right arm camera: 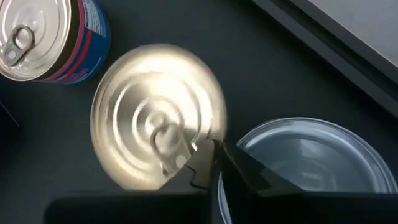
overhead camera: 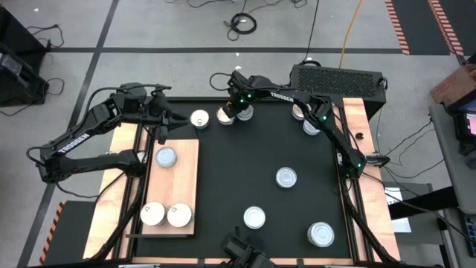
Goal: Stack canned seafood by type on shelf
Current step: Put the blue tuna can aligned with the other blue tuna can on the shelf
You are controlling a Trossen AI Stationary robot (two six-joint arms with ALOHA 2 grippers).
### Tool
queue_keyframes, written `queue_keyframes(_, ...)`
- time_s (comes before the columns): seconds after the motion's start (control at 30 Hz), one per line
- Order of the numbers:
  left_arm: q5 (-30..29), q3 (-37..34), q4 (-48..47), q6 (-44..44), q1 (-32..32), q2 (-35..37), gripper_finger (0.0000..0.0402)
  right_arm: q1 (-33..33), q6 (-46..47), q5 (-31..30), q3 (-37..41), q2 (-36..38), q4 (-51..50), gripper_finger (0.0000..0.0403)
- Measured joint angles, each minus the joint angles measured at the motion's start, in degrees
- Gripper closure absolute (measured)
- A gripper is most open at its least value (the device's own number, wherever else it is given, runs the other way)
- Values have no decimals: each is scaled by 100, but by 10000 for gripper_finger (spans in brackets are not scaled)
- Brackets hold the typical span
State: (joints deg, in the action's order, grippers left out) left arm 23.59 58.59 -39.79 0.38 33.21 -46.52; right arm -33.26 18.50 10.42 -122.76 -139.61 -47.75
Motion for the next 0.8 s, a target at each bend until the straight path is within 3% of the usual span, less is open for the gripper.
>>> queue_keyframes(0.43,6,0,-35,0,-127,0,301,98,-350,118,-11,46,-857,402)
queue_keyframes(0.8,3,-38,-3,27,-906,0,301,978,-530,292,-2,94,-1178,403)
